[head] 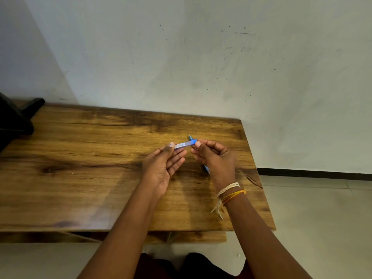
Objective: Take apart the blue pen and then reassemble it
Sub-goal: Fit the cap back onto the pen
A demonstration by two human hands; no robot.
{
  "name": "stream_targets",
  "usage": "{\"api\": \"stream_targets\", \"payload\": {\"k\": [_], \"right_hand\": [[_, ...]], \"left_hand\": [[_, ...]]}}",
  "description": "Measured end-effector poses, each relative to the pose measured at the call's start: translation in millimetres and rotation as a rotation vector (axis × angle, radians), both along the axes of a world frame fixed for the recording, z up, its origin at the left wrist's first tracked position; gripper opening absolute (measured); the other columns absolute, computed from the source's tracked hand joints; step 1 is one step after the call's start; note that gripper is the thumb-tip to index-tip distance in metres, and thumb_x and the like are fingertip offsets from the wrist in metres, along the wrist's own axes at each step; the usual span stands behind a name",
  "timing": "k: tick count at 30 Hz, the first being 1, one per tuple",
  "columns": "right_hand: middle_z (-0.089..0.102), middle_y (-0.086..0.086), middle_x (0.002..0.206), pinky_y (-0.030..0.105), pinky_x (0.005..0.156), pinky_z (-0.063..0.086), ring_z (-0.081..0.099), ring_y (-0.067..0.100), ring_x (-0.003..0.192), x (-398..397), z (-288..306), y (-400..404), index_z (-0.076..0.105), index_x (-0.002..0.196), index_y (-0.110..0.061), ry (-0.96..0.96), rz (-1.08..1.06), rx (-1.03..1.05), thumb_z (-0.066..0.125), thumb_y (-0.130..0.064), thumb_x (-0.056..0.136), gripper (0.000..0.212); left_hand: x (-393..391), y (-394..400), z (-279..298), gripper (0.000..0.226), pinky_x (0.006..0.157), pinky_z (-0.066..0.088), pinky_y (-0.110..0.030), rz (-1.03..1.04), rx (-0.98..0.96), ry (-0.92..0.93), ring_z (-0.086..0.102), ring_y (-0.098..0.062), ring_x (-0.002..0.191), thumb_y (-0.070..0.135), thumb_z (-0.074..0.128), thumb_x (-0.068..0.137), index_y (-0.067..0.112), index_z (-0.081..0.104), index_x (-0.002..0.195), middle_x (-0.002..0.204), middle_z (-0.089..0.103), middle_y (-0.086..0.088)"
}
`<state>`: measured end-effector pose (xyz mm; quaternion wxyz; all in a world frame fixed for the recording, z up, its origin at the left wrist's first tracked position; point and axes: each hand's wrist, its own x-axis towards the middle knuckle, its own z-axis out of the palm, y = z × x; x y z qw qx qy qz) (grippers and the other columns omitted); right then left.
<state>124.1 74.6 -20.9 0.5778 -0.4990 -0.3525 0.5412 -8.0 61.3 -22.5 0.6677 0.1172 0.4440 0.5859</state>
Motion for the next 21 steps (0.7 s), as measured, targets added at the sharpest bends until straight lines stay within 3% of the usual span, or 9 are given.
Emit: {"api": "stream_targets", "payload": {"k": [16, 18, 21], "right_hand": [[0.074, 0.013, 0.090, 0.021, 0.062, 0.056, 0.073, 0.020, 0.079, 2.7, -7.1, 4.0, 0.070, 0.097, -0.002, -0.139, -0.016, 0.048, 0.066, 0.000, 0.085, 0.013], [0.074, 0.011, 0.090, 0.021, 0.062, 0.056, 0.072, 0.020, 0.081, 1.5, -6.7, 3.7, 0.071, 0.095, -0.003, -0.145, -0.025, 0.032, 0.067, 0.000, 0.084, 0.012], [0.074, 0.007, 0.092, 0.026, 0.072, 0.059, 0.071, 0.018, 0.087, -0.7, -9.2, 3.1, 0.073, 0.092, -0.011, -0.276, -0.027, 0.042, 0.066, 0.002, 0.082, 0.018]], "left_hand": [[3.8, -2.0, 0.1, 0.008, 0.060, 0.059, -0.023, -0.118, -0.007, 0.293, 0.074, -0.016, 0.073, 0.010, 0.064, 0.088, 0.005, 0.069, 0.092, 0.083, 0.075, -0.012], [5.1, -1.7, -1.3, 0.010, 0.050, 0.056, -0.021, -0.159, -0.004, 0.423, 0.072, -0.014, 0.059, 0.012, 0.066, 0.087, 0.006, 0.070, 0.093, 0.080, 0.075, -0.009], [9.7, -1.6, -6.9, 0.010, 0.036, 0.040, -0.015, -0.190, 0.034, 0.806, 0.059, -0.005, 0.039, 0.020, 0.072, 0.082, 0.011, 0.074, 0.087, 0.069, 0.073, -0.001]]}}
